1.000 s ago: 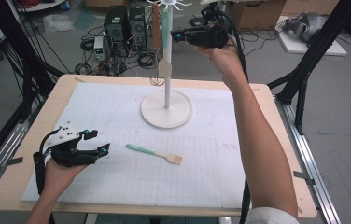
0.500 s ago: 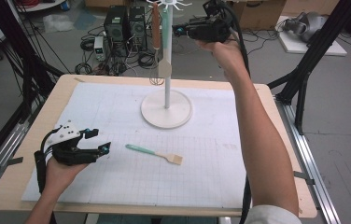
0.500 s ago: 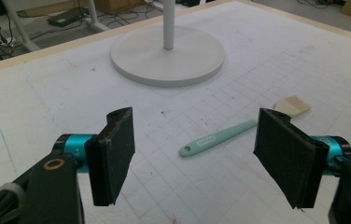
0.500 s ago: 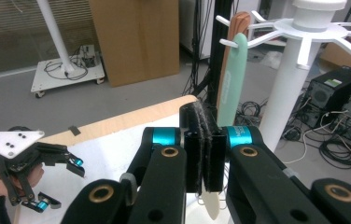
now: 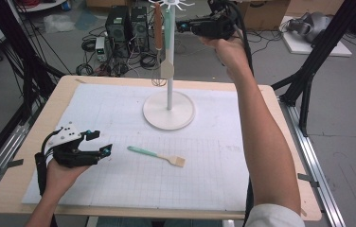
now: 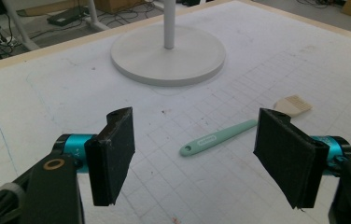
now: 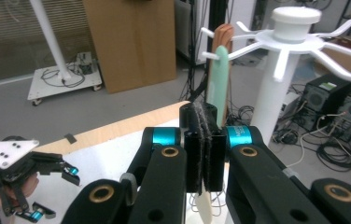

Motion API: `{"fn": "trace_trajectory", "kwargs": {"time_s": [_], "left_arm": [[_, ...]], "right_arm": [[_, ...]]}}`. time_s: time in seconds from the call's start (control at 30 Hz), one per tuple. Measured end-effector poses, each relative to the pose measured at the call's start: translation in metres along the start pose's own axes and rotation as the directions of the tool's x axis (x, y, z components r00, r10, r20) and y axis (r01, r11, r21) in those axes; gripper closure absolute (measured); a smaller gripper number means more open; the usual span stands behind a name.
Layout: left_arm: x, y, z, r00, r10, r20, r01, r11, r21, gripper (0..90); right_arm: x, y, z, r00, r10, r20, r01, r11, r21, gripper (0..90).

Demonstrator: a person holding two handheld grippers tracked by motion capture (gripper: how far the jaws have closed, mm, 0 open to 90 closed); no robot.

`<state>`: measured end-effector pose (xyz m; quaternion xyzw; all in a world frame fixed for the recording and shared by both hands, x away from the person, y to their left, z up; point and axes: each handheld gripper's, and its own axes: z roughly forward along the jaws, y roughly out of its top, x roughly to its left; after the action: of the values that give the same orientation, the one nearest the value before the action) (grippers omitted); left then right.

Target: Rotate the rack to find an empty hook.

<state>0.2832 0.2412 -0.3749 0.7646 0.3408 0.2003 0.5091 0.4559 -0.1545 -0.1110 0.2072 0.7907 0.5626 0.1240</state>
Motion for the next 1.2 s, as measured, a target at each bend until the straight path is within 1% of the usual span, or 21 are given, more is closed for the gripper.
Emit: {"fn": "trace_trajectory", "kwargs": {"time_s": [0.13, 0.23, 0.5, 0.67, 0.73, 0.8, 0.9, 1.0, 1.03, 1.1, 1.2], "left_arm": [[0.0, 0.0, 0.0, 1.0, -0.003, 0.003, 0.003, 1.0, -0.003, 29.1], [0.0, 0.0, 0.0, 1.0, -0.002, 0.002, 0.002, 1.0, -0.001, 29.1], [0.002, 0.0, 0.001, 1.0, -0.004, 0.003, 0.004, 1.0, -0.001, 29.1], [0.002, 0.0, 0.001, 1.0, -0.007, 0.005, 0.007, 1.0, -0.003, 29.0], [0.002, 0.0, 0.0, 1.0, -0.004, 0.007, 0.004, 1.0, -0.004, 29.0], [0.002, 0.0, 0.0, 1.0, -0.004, 0.009, 0.004, 1.0, -0.004, 29.0], [0.003, 0.0, -0.001, 1.0, -0.002, 0.009, 0.002, 1.0, -0.005, 29.0], [0.003, 0.0, 0.0, 1.0, -0.005, 0.007, 0.005, 1.0, -0.007, 29.0], [0.003, 0.0, 0.0, 1.0, -0.005, 0.007, 0.005, 1.0, -0.007, 29.0], [0.003, 0.0, 0.0, 1.0, -0.005, 0.007, 0.005, 1.0, -0.007, 29.0], [0.003, 0.0, 0.0, 1.0, -0.001, 0.009, 0.001, 1.0, -0.006, 29.0]], "right_arm": [[0.001, 0.007, -0.001, 1.0, -0.002, 0.005, 0.002, 1.0, -0.009, 89.3], [0.001, 0.012, 0.001, 0.9998, -0.002, 0.021, 0.003, 1.0, -0.014, 89.3], [-0.001, 0.013, 0.012, 0.9985, 0.009, 0.055, -0.008, 1.0, -0.008, 89.4], [0.002, 0.019, 0.015, 0.997, 0.009, 0.077, -0.008, 1.0, -0.017, 89.4], [0.003, 0.021, 0.017, 0.9959, 0.013, 0.09, -0.012, 1.0, -0.007, 89.4], [0.005, 0.022, 0.02, 0.995, 0.006, 0.1, -0.006, 1.0, 0.002, 89.5], [0.006, 0.023, 0.023, 0.9942, 0.008, 0.107, -0.008, 1.0, 0.001, 89.5], [0.008, 0.024, 0.025, 0.9921, 0.01, 0.125, -0.01, 1.0, 0.004, 89.6], [0.009, 0.024, 0.026, 0.9925, 0.008, 0.122, -0.008, 1.0, 0.001, 89.6], [0.011, 0.024, 0.027, 0.991, -0.004, 0.134, 0.003, 1.0, 0.006, 89.6], [0.013, 0.024, 0.027, 0.9901, -0.005, 0.141, 0.004, 1.0, 0.004, 89.5]]}}
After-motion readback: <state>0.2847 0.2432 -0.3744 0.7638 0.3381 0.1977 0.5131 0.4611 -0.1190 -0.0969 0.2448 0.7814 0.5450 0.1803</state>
